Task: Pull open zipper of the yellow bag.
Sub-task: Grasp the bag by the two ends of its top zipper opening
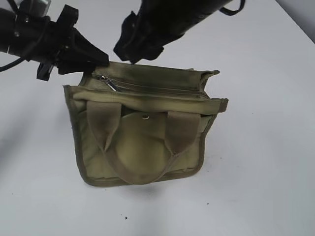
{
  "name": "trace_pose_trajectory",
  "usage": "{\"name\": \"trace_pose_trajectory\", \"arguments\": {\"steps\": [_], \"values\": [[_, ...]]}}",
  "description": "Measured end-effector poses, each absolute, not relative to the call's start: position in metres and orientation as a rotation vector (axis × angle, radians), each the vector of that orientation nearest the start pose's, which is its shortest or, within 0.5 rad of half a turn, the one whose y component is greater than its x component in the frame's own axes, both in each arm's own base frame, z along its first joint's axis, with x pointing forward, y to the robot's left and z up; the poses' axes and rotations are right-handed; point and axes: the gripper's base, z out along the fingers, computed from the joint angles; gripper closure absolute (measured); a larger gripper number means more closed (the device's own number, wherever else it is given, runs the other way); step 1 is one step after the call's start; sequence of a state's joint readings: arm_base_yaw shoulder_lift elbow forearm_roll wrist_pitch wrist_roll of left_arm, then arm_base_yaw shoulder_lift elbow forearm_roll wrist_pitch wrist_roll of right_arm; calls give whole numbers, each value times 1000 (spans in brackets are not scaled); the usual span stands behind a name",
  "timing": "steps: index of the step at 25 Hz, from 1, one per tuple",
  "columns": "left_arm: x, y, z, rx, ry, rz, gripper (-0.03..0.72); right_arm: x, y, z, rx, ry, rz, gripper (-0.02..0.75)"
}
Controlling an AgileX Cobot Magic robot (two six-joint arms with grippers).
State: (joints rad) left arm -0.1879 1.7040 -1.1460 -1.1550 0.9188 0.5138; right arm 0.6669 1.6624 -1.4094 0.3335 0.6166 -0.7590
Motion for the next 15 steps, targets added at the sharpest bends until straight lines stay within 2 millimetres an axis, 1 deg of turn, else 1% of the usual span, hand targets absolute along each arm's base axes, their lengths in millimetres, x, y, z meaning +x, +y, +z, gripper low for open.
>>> {"name": "trace_pose_trajectory", "arguments": {"steps": [1, 2, 3, 11, 15], "values": [[327, -130, 254, 46, 2535, -1275, 606, 290, 254, 317, -1360, 1897, 317, 383], [328, -131, 254, 51, 2535, -1271, 636, 291, 259, 315, -1373, 1894, 318, 390], [329, -131, 255, 58, 2531, -1270, 652, 292, 262, 311, -1383, 1895, 319, 397], [331, -132, 259, 70, 2521, -1270, 657, 296, 275, 288, -1441, 1926, 322, 407], [331, -132, 259, 71, 2521, -1271, 657, 300, 281, 270, -1474, 1952, 319, 408]]}}
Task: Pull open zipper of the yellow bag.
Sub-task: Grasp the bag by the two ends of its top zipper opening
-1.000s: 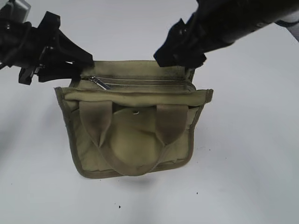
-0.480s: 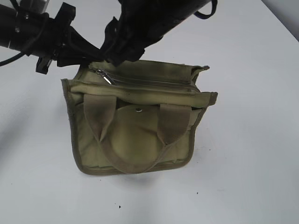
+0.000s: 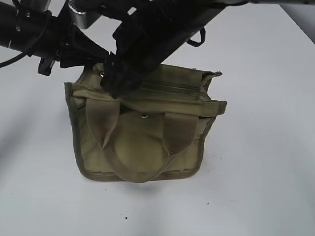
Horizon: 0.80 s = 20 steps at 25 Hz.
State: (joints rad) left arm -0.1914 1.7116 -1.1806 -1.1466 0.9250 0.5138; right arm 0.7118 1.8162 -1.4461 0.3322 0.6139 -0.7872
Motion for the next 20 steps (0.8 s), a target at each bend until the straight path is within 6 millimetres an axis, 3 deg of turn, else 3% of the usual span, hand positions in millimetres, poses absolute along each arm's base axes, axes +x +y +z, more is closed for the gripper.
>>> {"name": "trace_pose_trajectory", "arguments": {"steps": [5, 13, 20], "values": [[331, -132, 259, 78, 2525, -1268, 658, 306, 284, 254, -1507, 1969, 287, 451], [331, -132, 258, 81, 2528, -1269, 658, 306, 285, 248, -1541, 1987, 277, 726], [329, -134, 259, 96, 2534, -1289, 658, 304, 274, 253, -1566, 2055, 250, 736]]}}
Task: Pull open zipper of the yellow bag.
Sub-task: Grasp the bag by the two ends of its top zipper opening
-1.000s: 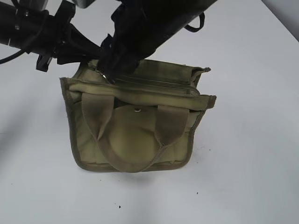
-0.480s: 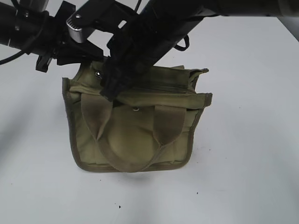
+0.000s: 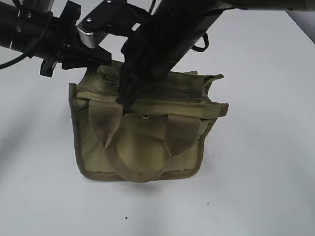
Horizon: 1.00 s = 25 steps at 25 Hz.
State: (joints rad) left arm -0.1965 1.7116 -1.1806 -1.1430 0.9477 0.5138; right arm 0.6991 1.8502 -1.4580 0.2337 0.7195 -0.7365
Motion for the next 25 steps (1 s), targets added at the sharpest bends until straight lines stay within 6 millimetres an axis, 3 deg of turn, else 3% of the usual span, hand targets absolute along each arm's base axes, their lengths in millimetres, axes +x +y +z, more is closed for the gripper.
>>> {"name": "trace_pose_trajectory", "arguments": {"steps": [4, 13, 16, 21, 25], "values": [[329, -135, 260, 89, 2527, -1304, 659, 306, 244, 267, -1504, 2206, 183, 736], [330, -135, 261, 81, 2519, -1307, 659, 312, 148, 294, -1182, 2654, 139, 736], [330, -135, 261, 81, 2519, -1307, 659, 314, 138, 297, -1096, 2697, 175, 736], [330, -135, 261, 84, 2521, -1303, 654, 313, 139, 298, -950, 2754, 271, 708], [325, -134, 264, 128, 2537, -1316, 576, 308, 137, 306, -813, 2783, 289, 479]]}}
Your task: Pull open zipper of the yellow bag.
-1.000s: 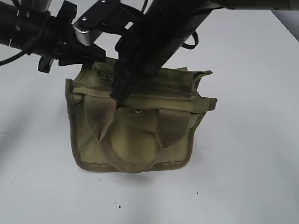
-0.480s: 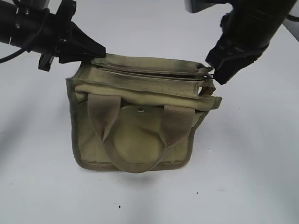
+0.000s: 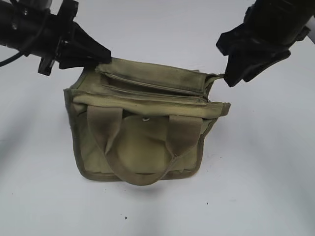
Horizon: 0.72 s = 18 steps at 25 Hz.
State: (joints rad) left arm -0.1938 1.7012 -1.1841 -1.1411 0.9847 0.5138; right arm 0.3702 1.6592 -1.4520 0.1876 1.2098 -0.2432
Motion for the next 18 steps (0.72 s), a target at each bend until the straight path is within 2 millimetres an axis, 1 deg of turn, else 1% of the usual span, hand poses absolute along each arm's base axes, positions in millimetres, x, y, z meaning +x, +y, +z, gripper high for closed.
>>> {"name": "trace_pose_trajectory", "arguments": {"steps": [2, 4, 5, 7, 9, 10, 13, 15, 18], "values": [[318, -131, 275, 190, 2529, -1278, 499, 302, 134, 315, -767, 2773, 287, 328], [306, -126, 291, 278, 2512, -1200, 421, 289, 128, 326, -744, 2747, 278, 235], [297, -123, 302, 335, 2497, -1168, 401, 280, 124, 331, -736, 2737, 271, 211], [279, -115, 324, 423, 2461, -1045, 378, 262, 115, 335, -729, 2727, 254, 189], [256, -105, 348, 478, 2422, -903, 370, 241, 106, 333, -733, 2732, 240, 180], [246, -99, 357, 487, 2418, -819, 368, 229, 102, 334, -731, 2726, 239, 178], [204, -76, 387, 467, 2381, -575, 367, 192, 87, 327, -731, 2728, 238, 175], [175, -62, 399, 413, 2355, -444, 365, 167, 77, 319, -729, 2727, 237, 175], [122, -42, 402, 360, 2274, -309, 365, 136, 64, 305, -734, 2724, 209, 175]]}}
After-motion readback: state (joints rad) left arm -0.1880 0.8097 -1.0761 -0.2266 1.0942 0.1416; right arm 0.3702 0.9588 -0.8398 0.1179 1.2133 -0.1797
